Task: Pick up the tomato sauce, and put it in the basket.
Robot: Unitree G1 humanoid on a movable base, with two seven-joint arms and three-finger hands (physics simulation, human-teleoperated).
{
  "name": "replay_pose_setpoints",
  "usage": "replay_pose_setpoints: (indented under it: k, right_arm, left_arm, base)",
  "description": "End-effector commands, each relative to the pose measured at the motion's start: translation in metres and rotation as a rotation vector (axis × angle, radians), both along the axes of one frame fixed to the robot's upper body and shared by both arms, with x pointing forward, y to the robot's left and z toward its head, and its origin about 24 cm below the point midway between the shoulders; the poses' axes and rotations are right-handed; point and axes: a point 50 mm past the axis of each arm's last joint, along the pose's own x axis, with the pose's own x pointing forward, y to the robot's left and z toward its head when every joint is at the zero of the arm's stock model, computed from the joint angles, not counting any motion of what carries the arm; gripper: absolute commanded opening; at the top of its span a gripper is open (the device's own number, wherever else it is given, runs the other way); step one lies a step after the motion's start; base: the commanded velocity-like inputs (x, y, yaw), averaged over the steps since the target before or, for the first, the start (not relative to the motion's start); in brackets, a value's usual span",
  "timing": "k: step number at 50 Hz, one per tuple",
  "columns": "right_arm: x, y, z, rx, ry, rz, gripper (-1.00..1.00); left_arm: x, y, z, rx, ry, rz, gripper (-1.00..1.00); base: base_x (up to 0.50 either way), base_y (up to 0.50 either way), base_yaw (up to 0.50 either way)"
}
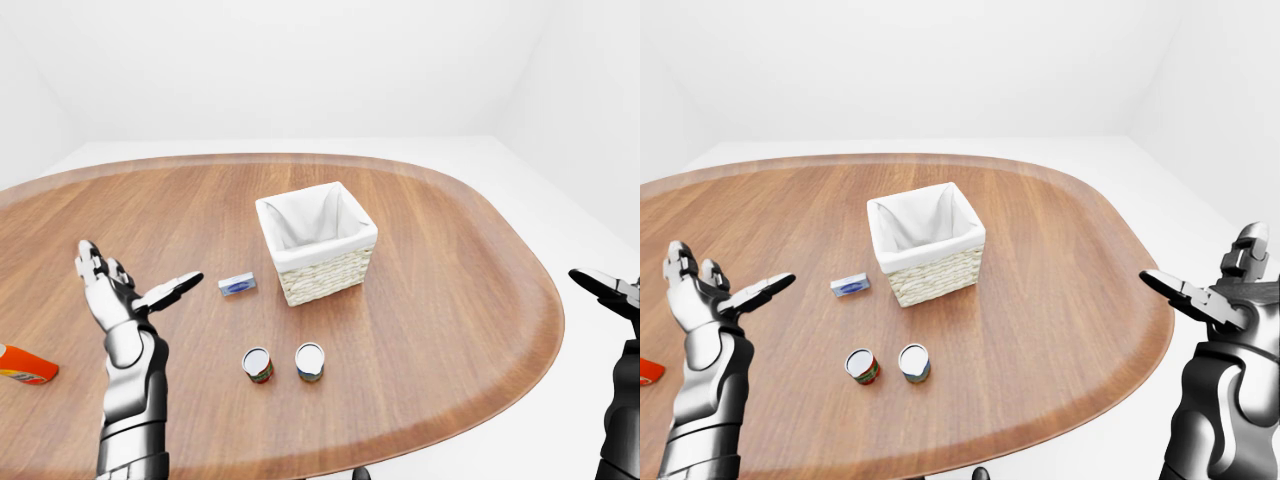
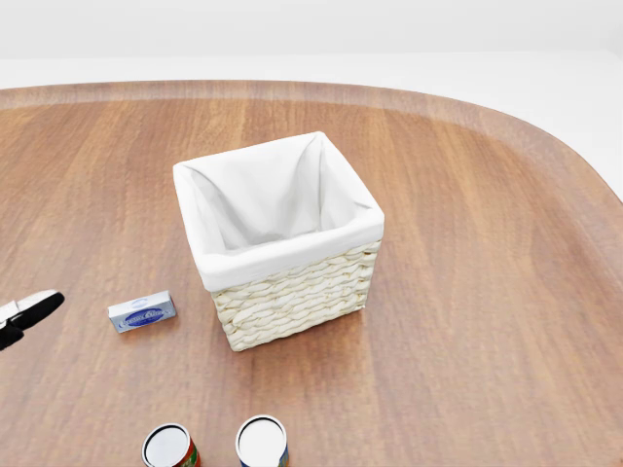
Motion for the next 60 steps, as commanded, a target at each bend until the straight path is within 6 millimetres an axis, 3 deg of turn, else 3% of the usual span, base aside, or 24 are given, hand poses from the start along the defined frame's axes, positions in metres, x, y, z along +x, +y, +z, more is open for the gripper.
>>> replay_pose_setpoints:
  k: [1,6,13,21,25,36,51,53,60]
  right_arm:
    - [0.0,0.001,0.001,-0.002,-0.004,0.001,1.0]
    - [0.0,0.001,0.001,-0.001,-0.003,0.002,1.0]
    - [0.001,0.001,0.0,0.0,-0.001,0.004,1.0]
    - [0.001,0.001,0.0,-0.001,0.001,0.005,1.0]
    - [0.001,0.001,0.0,-0.002,0.0,0.005,1.0]
    - [0.002,0.001,-0.001,0.0,0.006,0.006,1.0]
    - [0.001,0.002,-0.003,0.001,0.011,0.009,1.0]
    - [0.002,0.002,-0.003,0.0,0.011,0.009,1.0]
    - [0.002,0.002,-0.003,0.0,0.01,0.01,1.0]
  left_arm:
    - [0.019,-0.031,-0.025,0.344,0.236,-0.137,1.0]
    - [0.022,-0.041,-0.04,0.4,0.309,-0.209,1.0]
    - [0.018,-0.051,-0.055,0.707,0.492,-0.225,1.0]
    - [-0.002,-0.058,-0.052,1.062,0.626,-0.229,1.0]
    - [-0.003,-0.056,-0.043,1.072,0.601,-0.188,1.0]
    - [-0.007,-0.06,-0.054,1.13,0.64,-0.225,1.0]
    - [-0.013,-0.093,-0.075,1.164,0.649,-0.404,1.0]
    - [-0.02,-0.106,-0.083,1.179,0.65,-0.468,1.0]
    - [-0.024,-0.112,-0.087,1.198,0.65,-0.491,1.0]
  base:
    - [0.0,0.0,0.0]
    - [0.0,0.0,0.0]
    - [0.0,0.0,0.0]
    - [0.0,0.0,0.0]
    - [0.0,0.0,0.0]
    - [0.0,0.0,0.0]
    - [0.0,0.0,0.0]
    - [0.0,0.0,0.0]
    - [0.0,0.0,0.0]
